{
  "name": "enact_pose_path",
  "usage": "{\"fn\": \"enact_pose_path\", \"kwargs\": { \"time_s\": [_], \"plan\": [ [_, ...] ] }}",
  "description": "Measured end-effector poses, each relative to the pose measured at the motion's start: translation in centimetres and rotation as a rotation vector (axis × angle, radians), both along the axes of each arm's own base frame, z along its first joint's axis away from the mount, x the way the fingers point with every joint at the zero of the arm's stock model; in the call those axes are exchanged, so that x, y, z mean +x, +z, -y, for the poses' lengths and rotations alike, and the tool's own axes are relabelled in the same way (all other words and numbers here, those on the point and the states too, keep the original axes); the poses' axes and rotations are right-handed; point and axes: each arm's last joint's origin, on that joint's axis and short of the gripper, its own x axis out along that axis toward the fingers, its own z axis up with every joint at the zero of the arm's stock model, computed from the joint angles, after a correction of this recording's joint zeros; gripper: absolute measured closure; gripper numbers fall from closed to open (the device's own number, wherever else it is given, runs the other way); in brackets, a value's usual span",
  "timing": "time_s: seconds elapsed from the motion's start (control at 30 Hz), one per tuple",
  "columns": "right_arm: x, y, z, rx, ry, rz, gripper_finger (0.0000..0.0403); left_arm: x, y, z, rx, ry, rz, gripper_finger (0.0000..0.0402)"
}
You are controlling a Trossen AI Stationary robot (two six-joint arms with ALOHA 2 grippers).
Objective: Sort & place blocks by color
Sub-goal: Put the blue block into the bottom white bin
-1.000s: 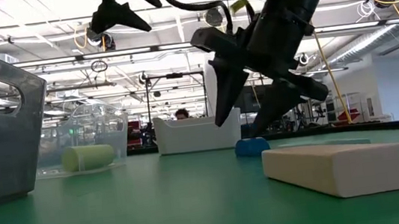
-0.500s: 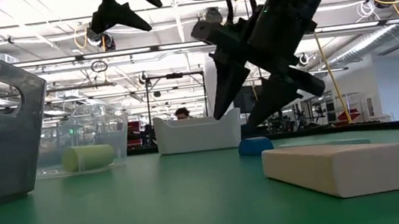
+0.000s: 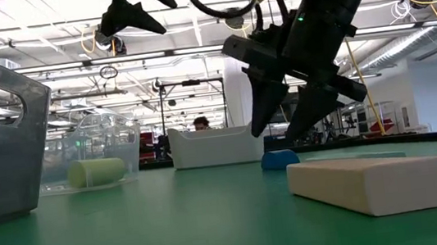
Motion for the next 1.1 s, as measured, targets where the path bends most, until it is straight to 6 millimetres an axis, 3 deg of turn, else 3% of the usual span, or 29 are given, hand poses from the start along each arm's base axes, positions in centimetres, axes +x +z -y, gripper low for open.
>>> {"fn": "enact_pose_path", "kwargs": {
  "time_s": [0.4,0.63,0.87,1.1],
  "plan": [
    [0.3,-1.1,-0.5,-0.026,0.009,-0.01,0.0163,0.0,0.0,0.0,0.006,-0.005,-0.002,0.0167],
    [0.4,-3.1,-0.6,-0.047,0.052,-0.087,0.0183,0.0,0.0,0.0,0.011,-0.007,0.002,0.0167],
    [0.4,-3.9,-0.6,-0.076,0.05,-0.115,0.0231,0.0,0.0,-0.1,0.016,-0.002,0.001,0.0167],
    [0.3,-3.9,-0.5,-0.077,0.088,-0.148,0.0335,0.0,0.0,-0.1,0.016,-0.002,0.001,0.0167]
  ]
}}
